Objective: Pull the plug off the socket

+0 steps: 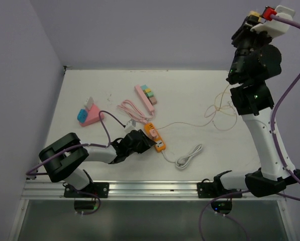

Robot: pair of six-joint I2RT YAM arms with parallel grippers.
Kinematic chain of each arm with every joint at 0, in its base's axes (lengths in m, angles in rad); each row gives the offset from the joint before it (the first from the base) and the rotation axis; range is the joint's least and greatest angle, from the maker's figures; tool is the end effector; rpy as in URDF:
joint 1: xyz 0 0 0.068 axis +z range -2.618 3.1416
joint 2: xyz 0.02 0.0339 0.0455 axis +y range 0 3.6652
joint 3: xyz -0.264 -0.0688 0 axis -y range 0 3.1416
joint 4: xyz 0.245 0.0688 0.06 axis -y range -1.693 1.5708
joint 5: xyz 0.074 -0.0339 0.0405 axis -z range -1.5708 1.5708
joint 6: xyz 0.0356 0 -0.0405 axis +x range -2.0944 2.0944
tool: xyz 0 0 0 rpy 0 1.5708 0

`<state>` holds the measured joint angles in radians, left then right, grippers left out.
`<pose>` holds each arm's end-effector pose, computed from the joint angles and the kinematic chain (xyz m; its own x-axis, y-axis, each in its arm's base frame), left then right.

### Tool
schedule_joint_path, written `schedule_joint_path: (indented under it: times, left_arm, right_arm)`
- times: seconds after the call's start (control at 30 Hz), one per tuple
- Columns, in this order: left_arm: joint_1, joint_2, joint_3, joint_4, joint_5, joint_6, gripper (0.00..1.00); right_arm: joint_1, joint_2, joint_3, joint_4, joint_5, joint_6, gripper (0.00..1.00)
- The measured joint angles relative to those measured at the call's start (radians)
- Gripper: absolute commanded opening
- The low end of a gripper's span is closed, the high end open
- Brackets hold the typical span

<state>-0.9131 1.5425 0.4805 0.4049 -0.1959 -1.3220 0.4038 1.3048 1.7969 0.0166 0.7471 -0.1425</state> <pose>0.1708 -0.2099 0.1261 -0.7530 -0.5803 -0.3102 -0.1939 0.6462 -0.7381 0.2170 0.0664 0.5856 0.4068 0.0605 -0.9115 0.3185 0.9258 0.2036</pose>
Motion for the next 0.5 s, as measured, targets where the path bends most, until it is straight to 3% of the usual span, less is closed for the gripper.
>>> schedule_joint_path:
  times: [0.1,0.2,0.37,0.5]
  left_arm:
    - [0.0,0.0,0.0,0.0,0.0,0.001,0.32]
    - [0.0,0.002,0.001,0.0,0.0,0.003,0.32]
    - [0.0,0.014,0.013,0.001,0.002,0.007,0.32]
    - [0.0,0.014,0.013,0.001,0.002,0.01,0.32]
  right_arm:
    - [-0.007,0.051,0.08,0.037,-0.018,-0.038,0.0]
    - [-0.008,0.045,0.019,0.04,-0.043,-0.045,0.0]
    - [-0.043,-0.005,-0.323,0.013,-0.091,0.017,0.0]
    - [-0.139,0.03,-0.552,-0.063,-0.148,0.135,0.0]
